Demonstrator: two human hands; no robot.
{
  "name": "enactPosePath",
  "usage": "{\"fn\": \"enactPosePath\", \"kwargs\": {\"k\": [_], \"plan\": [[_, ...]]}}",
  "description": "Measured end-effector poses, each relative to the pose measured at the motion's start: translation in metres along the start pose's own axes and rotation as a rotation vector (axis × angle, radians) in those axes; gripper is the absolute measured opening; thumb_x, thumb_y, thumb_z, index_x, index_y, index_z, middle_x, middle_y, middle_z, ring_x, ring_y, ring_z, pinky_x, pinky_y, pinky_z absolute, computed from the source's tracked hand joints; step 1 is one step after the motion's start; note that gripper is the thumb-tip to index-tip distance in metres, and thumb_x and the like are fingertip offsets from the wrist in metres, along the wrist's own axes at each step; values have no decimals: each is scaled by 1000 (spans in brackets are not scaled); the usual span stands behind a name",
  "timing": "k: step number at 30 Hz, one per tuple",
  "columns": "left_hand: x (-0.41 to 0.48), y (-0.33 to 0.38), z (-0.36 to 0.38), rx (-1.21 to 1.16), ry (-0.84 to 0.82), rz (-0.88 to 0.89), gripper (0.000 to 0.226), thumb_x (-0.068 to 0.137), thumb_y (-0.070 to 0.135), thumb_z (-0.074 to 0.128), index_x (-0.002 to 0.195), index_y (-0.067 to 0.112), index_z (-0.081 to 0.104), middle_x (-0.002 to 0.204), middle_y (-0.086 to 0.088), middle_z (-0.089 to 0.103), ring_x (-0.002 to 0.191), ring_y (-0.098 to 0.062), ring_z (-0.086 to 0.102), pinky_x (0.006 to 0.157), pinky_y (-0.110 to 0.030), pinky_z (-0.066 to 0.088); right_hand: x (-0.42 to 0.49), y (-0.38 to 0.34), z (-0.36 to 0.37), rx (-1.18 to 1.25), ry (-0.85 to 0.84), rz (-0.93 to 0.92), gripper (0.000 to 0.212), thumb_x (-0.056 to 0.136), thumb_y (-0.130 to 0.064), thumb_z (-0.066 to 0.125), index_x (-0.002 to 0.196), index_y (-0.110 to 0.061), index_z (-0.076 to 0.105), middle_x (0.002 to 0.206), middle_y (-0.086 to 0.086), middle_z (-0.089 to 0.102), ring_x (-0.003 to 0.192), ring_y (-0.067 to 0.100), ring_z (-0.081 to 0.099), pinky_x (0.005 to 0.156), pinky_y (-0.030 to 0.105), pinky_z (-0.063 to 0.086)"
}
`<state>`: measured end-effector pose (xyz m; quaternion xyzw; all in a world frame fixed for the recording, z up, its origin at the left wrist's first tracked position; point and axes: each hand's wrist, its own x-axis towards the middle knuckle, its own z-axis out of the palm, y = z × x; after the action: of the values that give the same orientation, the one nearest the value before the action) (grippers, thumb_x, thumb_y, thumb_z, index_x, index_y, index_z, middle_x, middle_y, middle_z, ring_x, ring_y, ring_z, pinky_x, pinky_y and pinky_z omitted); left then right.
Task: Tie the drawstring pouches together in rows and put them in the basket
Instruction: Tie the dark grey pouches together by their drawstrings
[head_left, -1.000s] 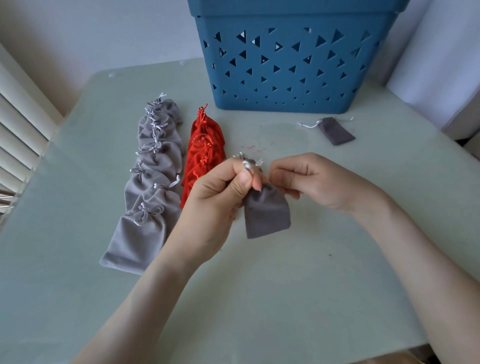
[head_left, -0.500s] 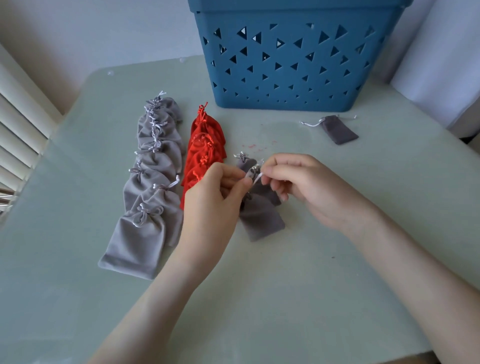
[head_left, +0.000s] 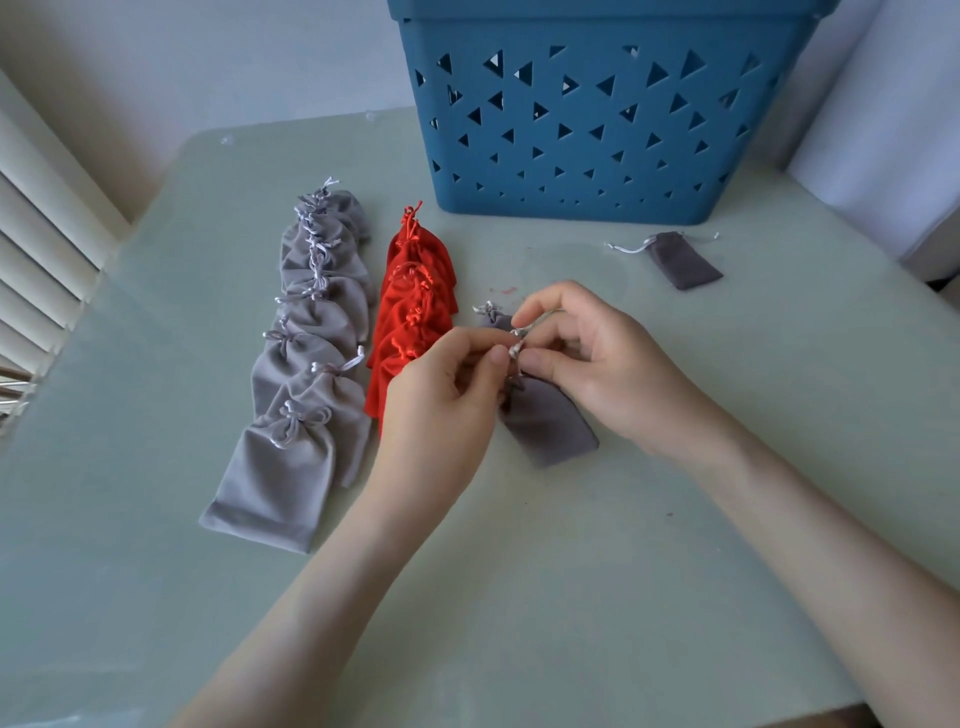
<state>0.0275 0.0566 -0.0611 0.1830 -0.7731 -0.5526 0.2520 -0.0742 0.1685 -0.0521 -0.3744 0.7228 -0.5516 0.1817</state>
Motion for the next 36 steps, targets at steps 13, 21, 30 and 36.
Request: {"fn": "enactPosePath", "kwargs": {"k": [13,21,30,36], "plan": [[-4,2,3,173,75,119,14,91,16,60,77,16,62,60,6,60,50,-2,49,53,-18,41,1,-3,3,-136,118,62,17,82,-13,71,72,-24,63,75,-3,71,78,18,66,83,40,52],[-1,4,-4,174,26,179,11,88,9,61,78,14,64,56,17,56,51,0,53,54,-21,49,0,-6,-2,93,-90,159,16,95,-11,55,86,-17,67,80,-4,69,78,7,62,75,20,48],[3,0,-7,134,-41,95,12,88,10,63,76,12,65,58,16,59,53,4,50,55,-11,39,1,-2,-5,21,-52,142,20,92,-11,59,75,-21,65,70,-6,64,68,11,53,71,33,43],[3,-4,-3,102,-46,5,13,87,9,63,77,14,66,59,18,62,53,5,53,55,-10,40,2,2,1,-142,80,42,18,89,-15,63,74,-26,66,67,-12,65,66,4,56,75,32,49]]}}
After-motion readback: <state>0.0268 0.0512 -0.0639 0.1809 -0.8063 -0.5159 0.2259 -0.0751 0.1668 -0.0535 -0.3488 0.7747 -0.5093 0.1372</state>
